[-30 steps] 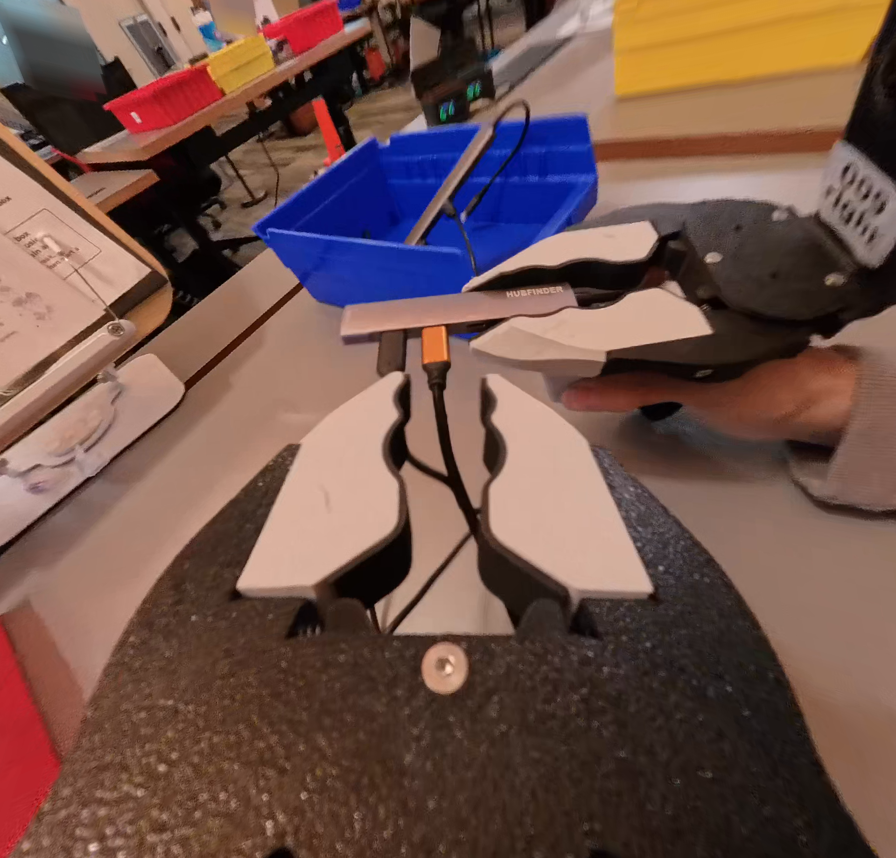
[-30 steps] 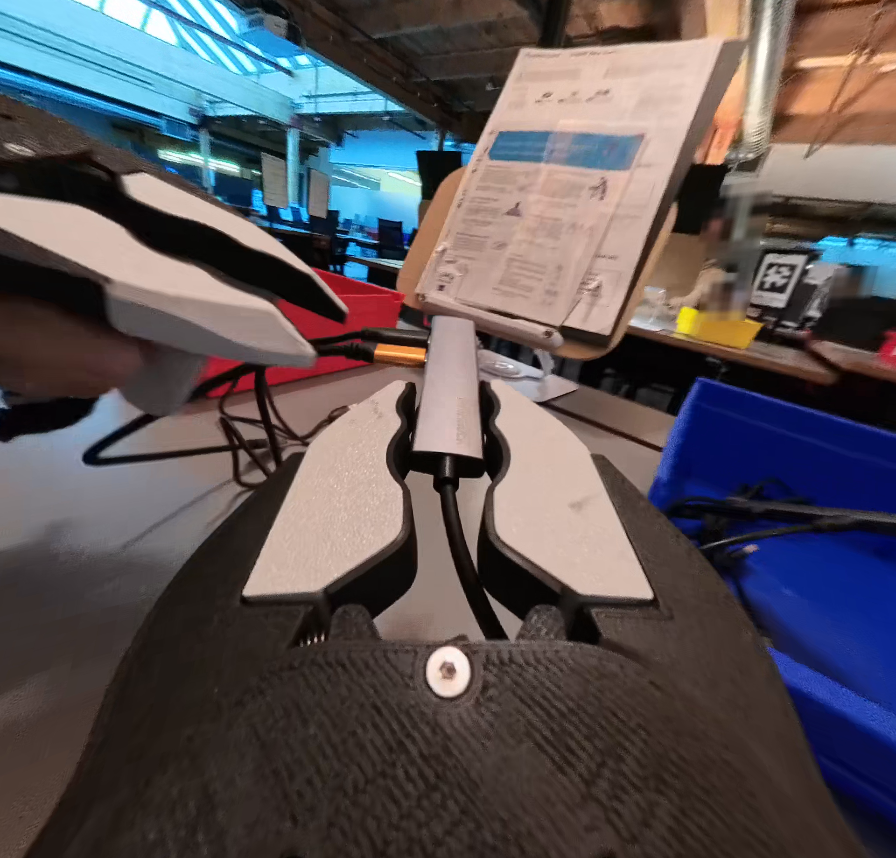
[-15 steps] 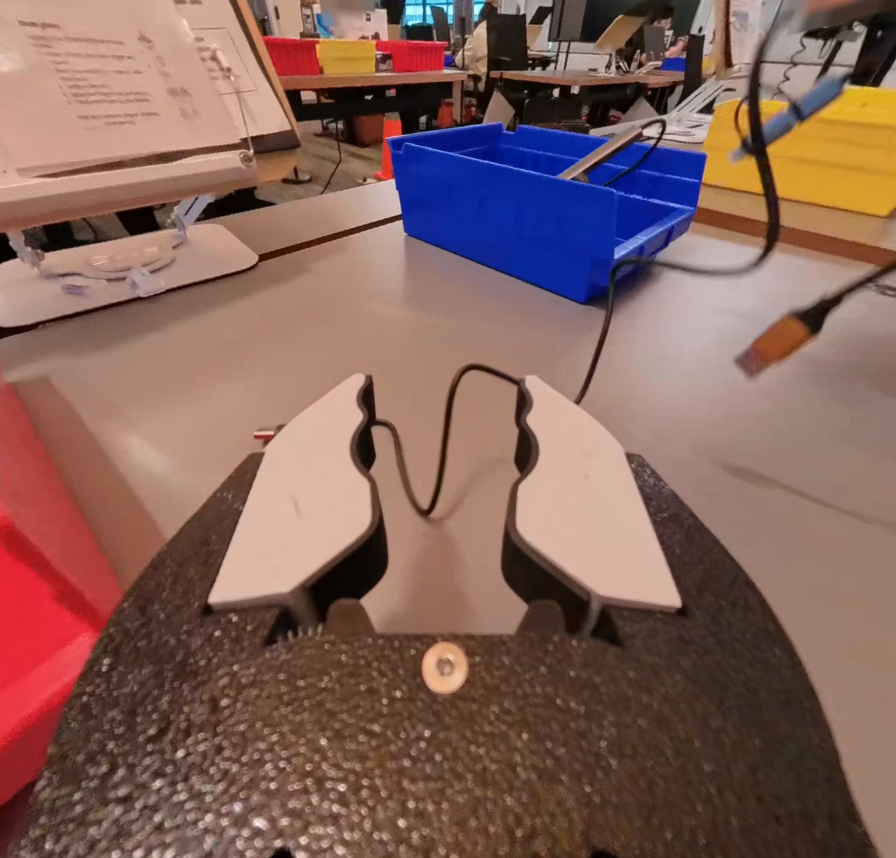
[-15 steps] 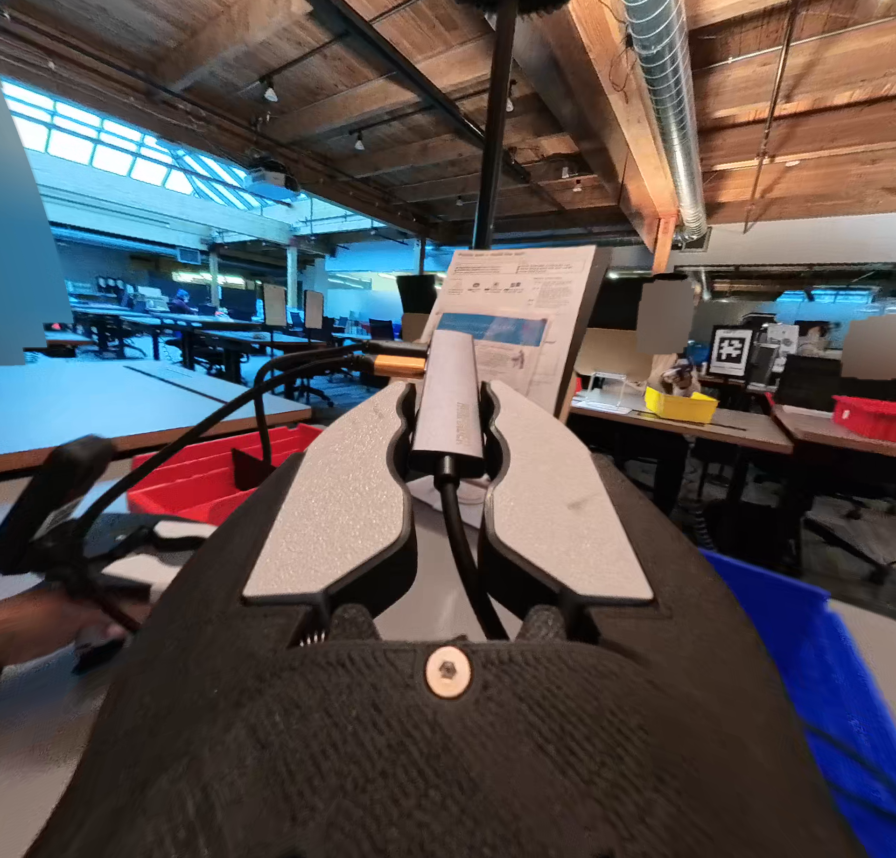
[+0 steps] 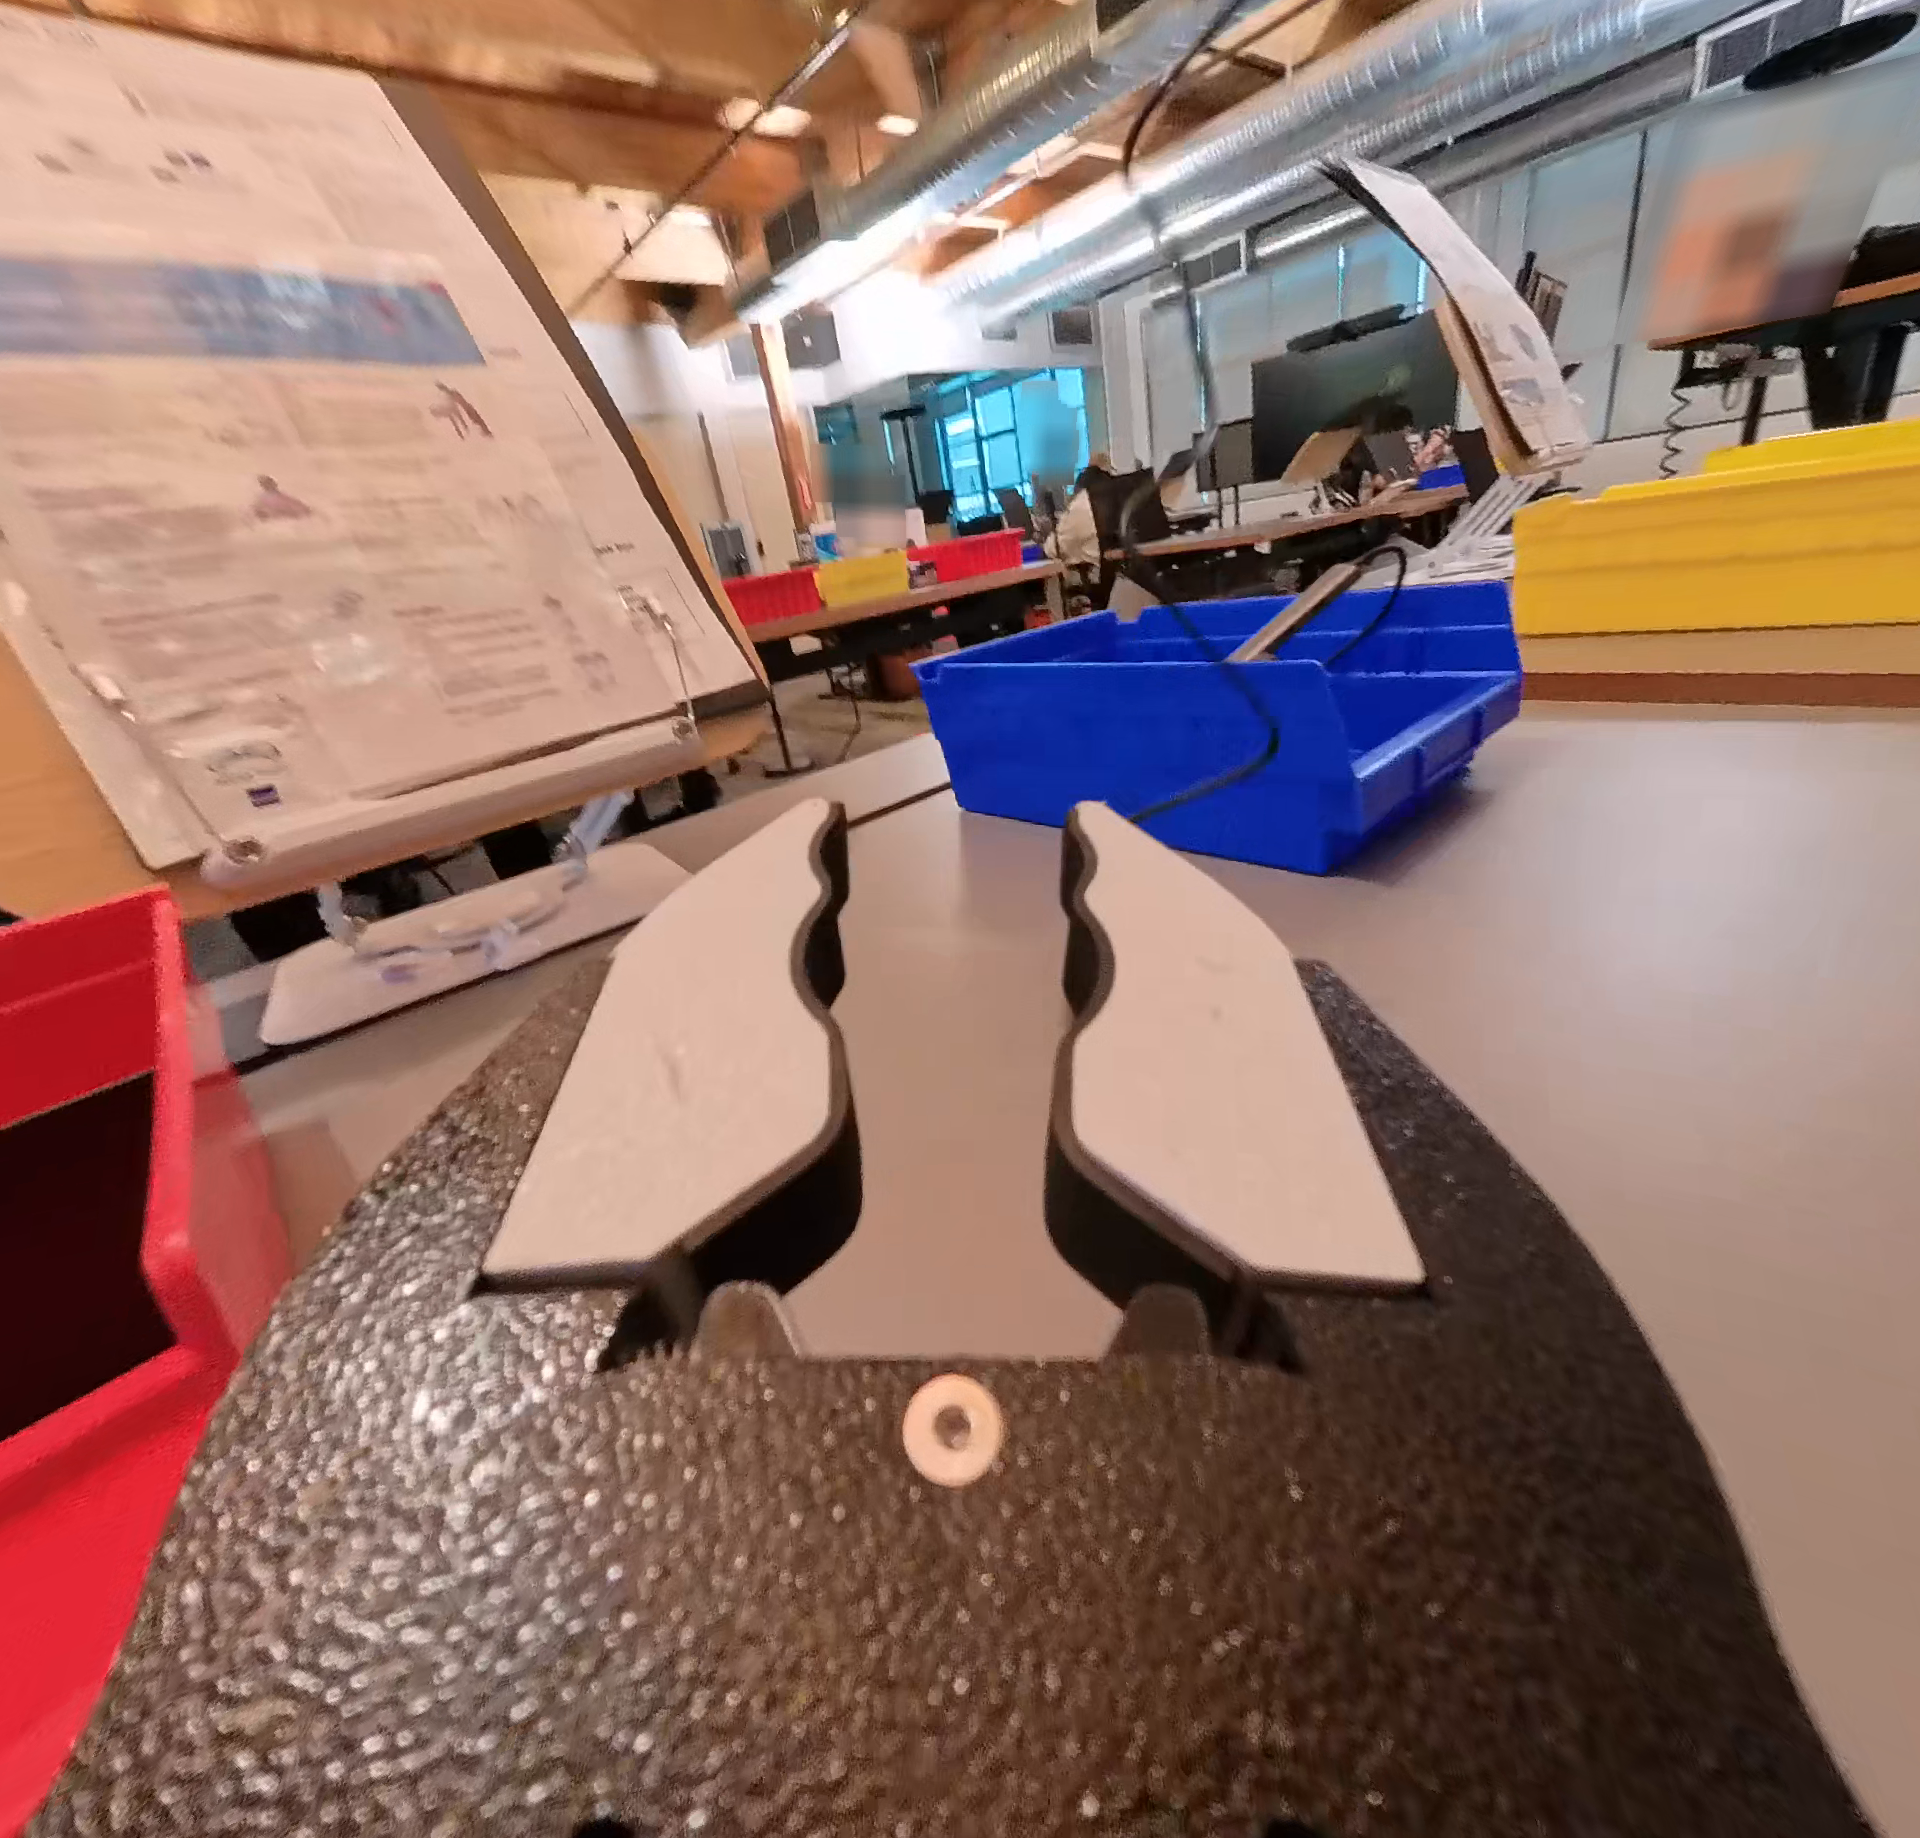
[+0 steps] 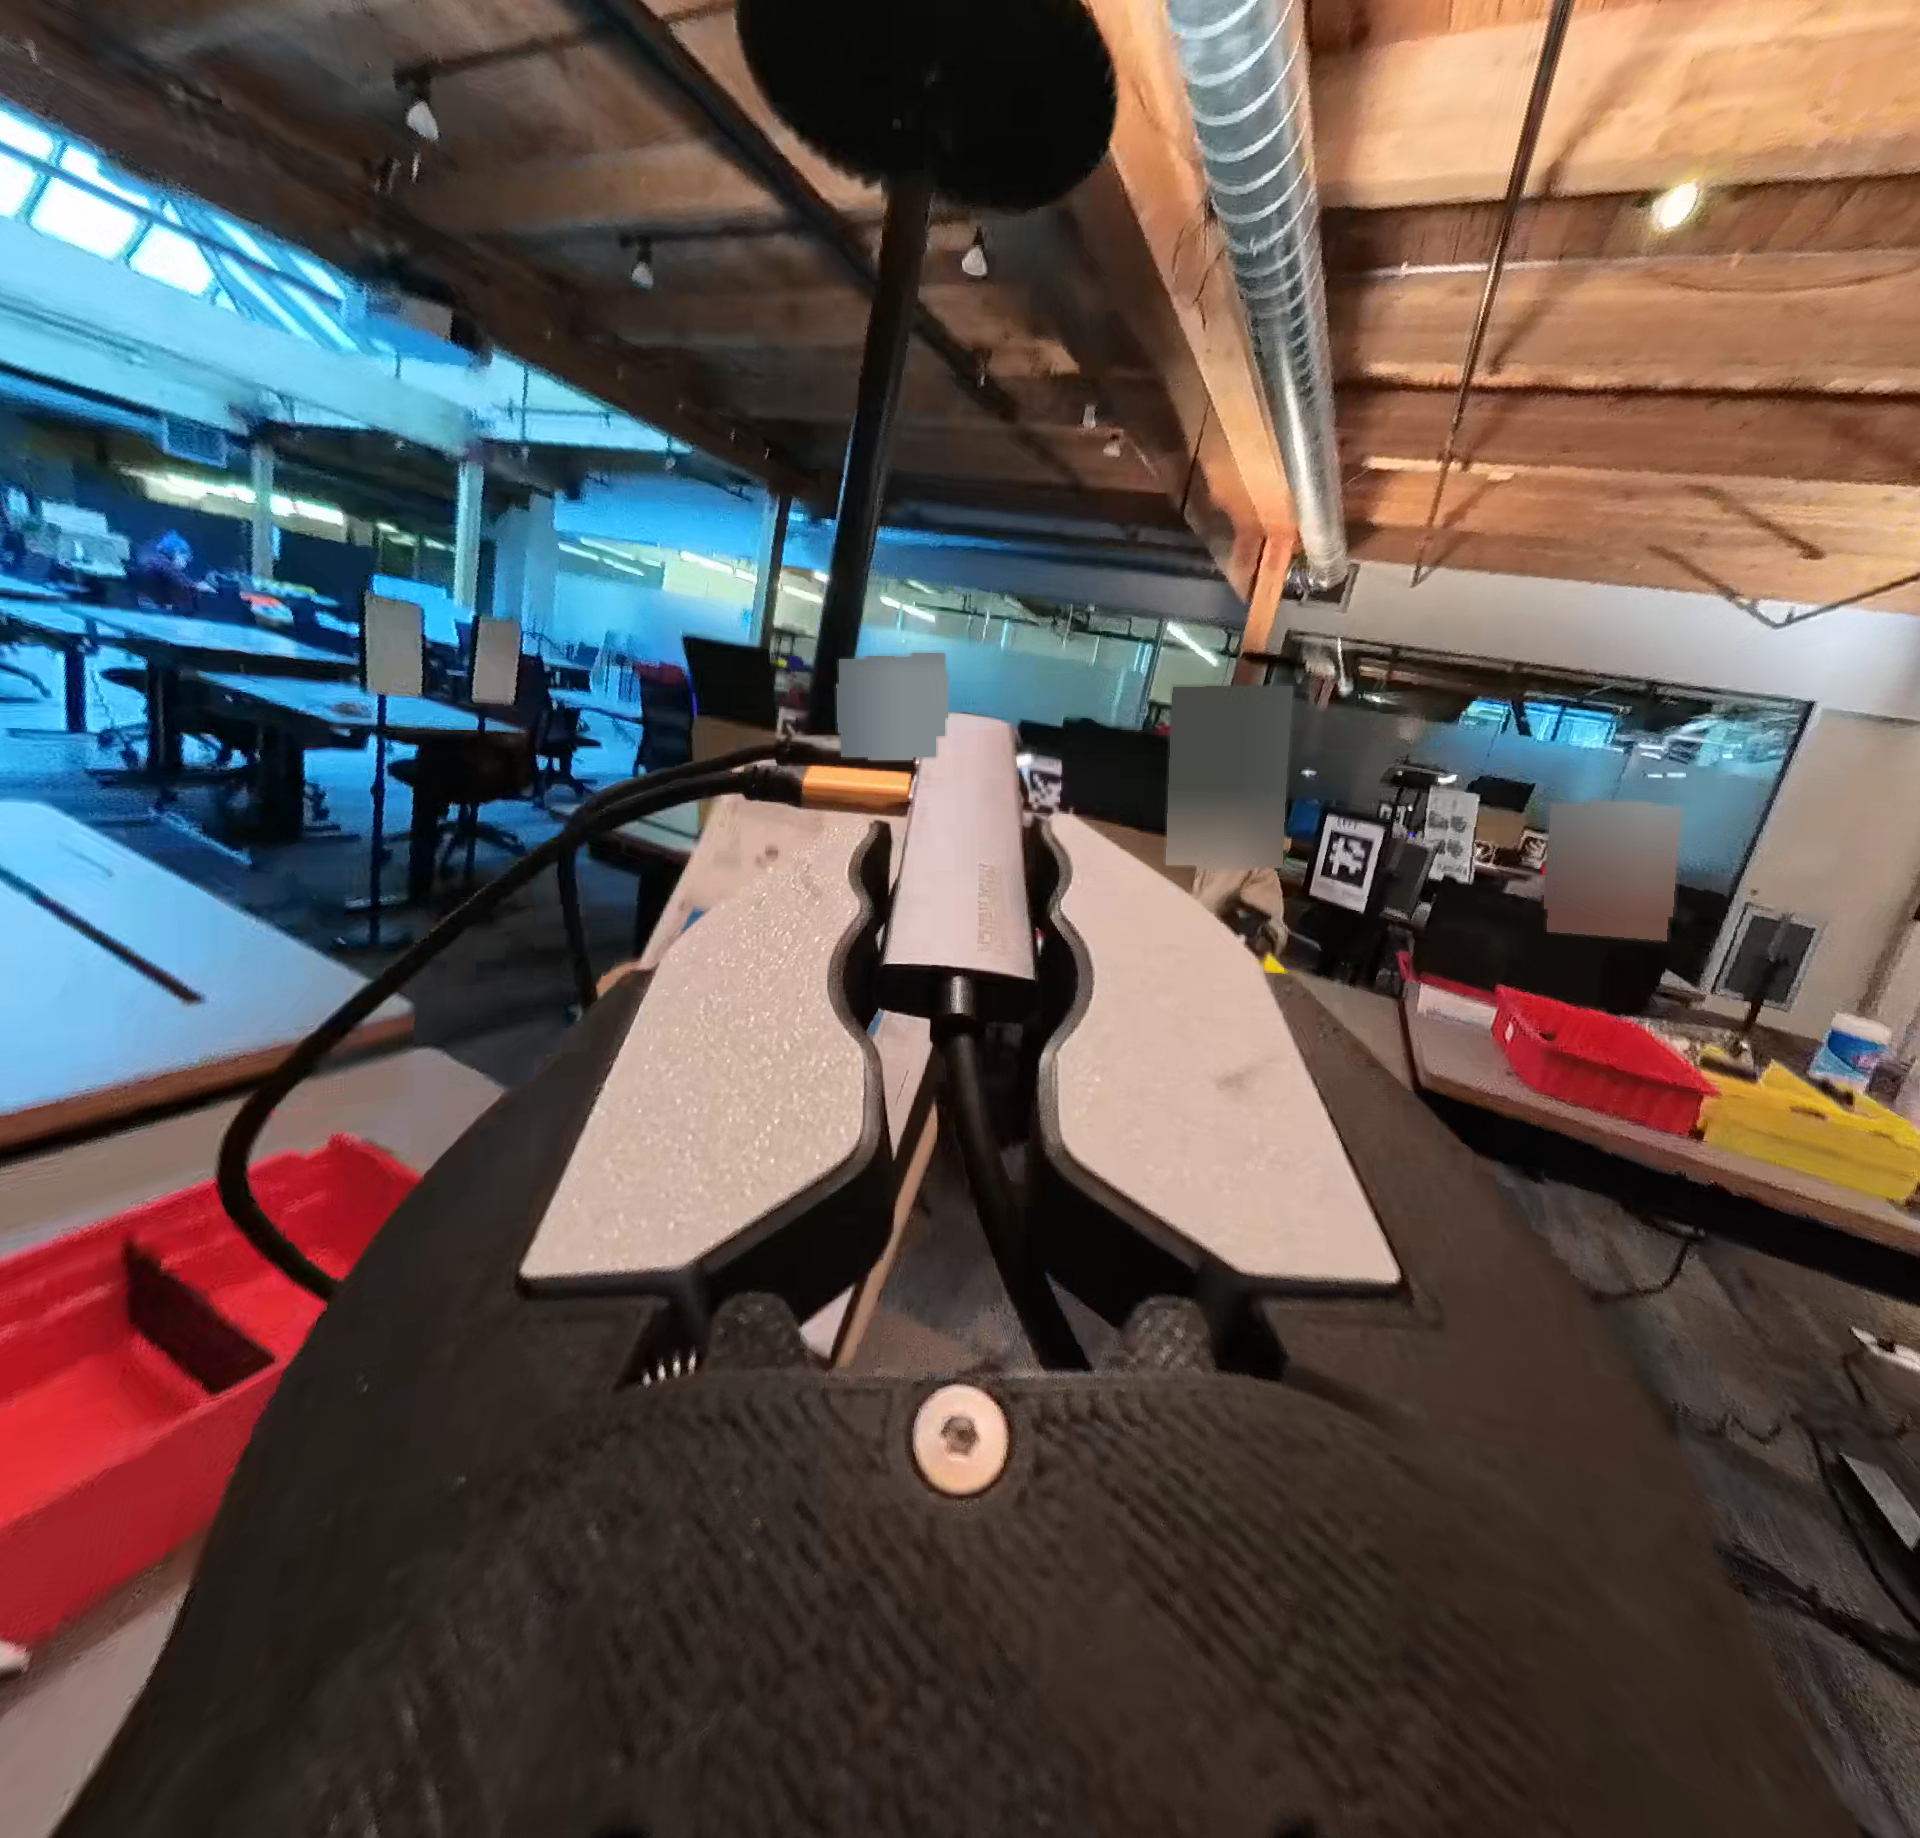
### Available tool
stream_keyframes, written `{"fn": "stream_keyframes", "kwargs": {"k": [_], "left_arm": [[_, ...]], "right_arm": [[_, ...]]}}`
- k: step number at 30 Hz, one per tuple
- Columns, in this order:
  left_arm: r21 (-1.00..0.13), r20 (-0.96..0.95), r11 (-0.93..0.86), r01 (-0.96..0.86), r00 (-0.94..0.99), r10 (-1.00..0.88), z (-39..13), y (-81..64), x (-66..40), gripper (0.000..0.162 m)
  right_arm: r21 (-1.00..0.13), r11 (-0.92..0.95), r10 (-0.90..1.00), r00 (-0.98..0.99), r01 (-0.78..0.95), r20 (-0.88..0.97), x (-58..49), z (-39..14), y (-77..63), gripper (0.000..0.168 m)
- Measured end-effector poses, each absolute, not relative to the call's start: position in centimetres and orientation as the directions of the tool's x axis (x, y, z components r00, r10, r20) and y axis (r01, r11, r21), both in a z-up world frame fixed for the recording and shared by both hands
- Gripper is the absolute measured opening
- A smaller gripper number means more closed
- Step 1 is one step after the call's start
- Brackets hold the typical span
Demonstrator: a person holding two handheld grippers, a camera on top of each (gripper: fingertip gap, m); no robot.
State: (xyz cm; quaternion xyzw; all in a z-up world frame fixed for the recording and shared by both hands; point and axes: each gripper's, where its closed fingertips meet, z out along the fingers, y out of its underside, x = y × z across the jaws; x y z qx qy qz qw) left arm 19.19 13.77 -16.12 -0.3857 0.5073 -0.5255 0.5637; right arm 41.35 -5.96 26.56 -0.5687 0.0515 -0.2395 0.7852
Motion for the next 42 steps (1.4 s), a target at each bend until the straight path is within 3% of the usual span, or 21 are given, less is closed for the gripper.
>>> {"fn": "stream_keyframes", "kwargs": {"k": [8,13,17,21,26,31,36,42], "left_arm": [[-0.968,-0.183,0.165,0.189,-0.080,-0.980,-16.3,13.9,19.4,0.038],[-0.969,-0.164,0.144,0.200,-0.085,-0.983,-16.2,14.1,19.3,0.038],[-0.970,-0.143,0.122,0.208,-0.084,-0.986,-16.0,14.3,19.2,0.038],[-0.969,-0.137,0.116,0.217,-0.086,-0.987,-15.9,14.4,19.1,0.038],[-0.967,-0.144,0.122,0.223,-0.085,-0.986,-15.9,14.3,19.0,0.038],[-0.967,-0.150,0.129,0.220,-0.085,-0.985,-15.9,14.2,19.1,0.037],[-0.966,-0.158,0.136,0.220,-0.085,-0.984,-16.0,14.1,19.1,0.037],[-0.967,-0.153,0.131,0.220,-0.087,-0.984,-16.0,14.2,19.1,0.037]], "right_arm": [[-0.905,0.275,-0.470,0.867,0.324,0.167,44.9,40.4,-3.6,0.026],[-0.904,0.166,-0.594,0.772,0.394,0.228,49.0,41.2,-3.7,0.026],[-0.935,0.145,-0.597,0.782,0.324,0.179,51.2,37.1,-3.0,0.026],[-0.949,0.000,-0.651,0.721,0.315,0.239,53.8,32.0,-2.8,0.026],[-0.941,-0.253,-0.648,0.682,0.225,0.338,56.6,20.8,-2.7,0.026],[-0.782,-0.609,-0.517,0.679,0.137,0.522,56.4,7.7,-2.1,0.026],[-0.586,-0.805,-0.382,0.672,0.095,0.634,56.6,0.0,-1.7,0.026],[-0.558,-0.830,-0.320,0.815,0.005,0.483,55.1,-5.9,1.3,0.026]]}}
